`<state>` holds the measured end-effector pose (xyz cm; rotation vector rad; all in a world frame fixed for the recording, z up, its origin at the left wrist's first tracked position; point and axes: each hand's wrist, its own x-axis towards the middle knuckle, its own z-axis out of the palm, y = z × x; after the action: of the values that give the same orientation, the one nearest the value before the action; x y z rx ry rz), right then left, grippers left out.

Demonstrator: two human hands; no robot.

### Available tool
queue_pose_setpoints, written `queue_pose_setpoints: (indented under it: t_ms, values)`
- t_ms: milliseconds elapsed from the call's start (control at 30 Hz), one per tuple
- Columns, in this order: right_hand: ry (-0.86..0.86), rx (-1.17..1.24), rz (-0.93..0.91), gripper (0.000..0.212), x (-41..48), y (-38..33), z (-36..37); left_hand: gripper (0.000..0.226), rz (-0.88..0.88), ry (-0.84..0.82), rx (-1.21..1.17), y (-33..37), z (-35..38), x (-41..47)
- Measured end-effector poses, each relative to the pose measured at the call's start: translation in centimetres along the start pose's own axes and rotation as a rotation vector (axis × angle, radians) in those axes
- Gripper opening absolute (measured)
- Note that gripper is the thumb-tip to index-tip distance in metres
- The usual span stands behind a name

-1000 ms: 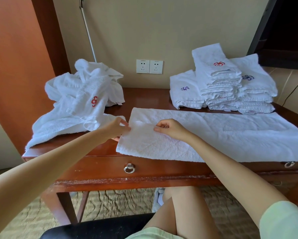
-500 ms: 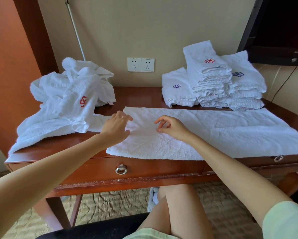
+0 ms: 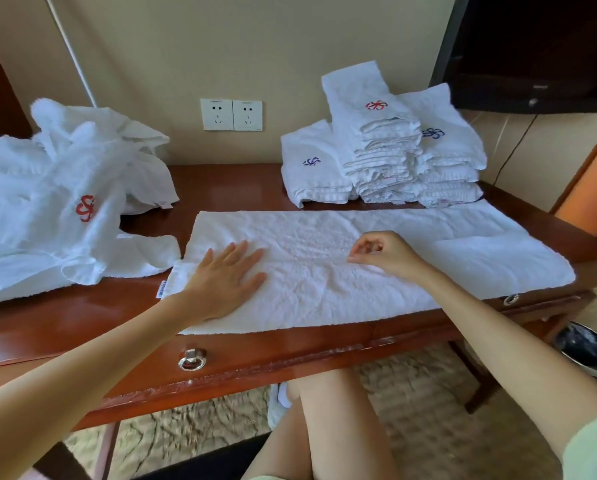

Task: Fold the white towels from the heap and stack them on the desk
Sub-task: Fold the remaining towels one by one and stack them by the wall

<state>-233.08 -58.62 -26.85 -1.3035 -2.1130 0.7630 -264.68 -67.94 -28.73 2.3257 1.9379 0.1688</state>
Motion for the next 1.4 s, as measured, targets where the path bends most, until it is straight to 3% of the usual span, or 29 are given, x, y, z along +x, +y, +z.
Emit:
queue_pose_setpoints:
  t_ms: [200, 300, 433, 633, 767, 1033, 1200, 1400]
  values:
    - [0.1, -0.036, 0.05, 0.023, -1.2, 3.0, -2.7, 0.097, 0.001, -0.005, -0.006, -0.2, 0.0, 0.1]
    - [0.075, -0.057, 0.08, 0.02, -0.4, 2.6, -2.7, 0.072, -0.04, -0.024, 0.01, 0.0, -0.6, 1.0]
    - [0.059, 0.007, 0.026, 0.01, 2.4, 0.9, -1.4, 0.047, -0.088, 0.134, -0.171, -0.9, -2.1, 3.5]
    - [0.0, -0.011, -0.006, 0.025, 8.6, -1.9, 4.7, 0.046, -0.255, 0.204, -0.323, -4.2, -2.2, 7.3]
    - [-0.026, -0.198, -0.039, 0.038, 12.5, -3.7, 8.3, 0.046, -0.268, 0.257, -0.347, -7.3, -2.5, 8.7]
    - [0.168, -0.227, -0.086, 0.038, 16.1, -3.4, 9.6, 0.054, -0.3, 0.241, -0.328, -11.2, -3.4, 11.4]
    - [0.031, -0.425, -0.063, 0.033, 17.3, -3.6, 8.6, 0.016, -0.27, 0.224, -0.352, -10.6, -4.2, 12.1]
    - [0.018, -0.499, -0.07, 0.028, 16.2, -4.7, 7.3, 0.006, -0.239, 0.203, -0.363, -9.6, -5.6, 11.4]
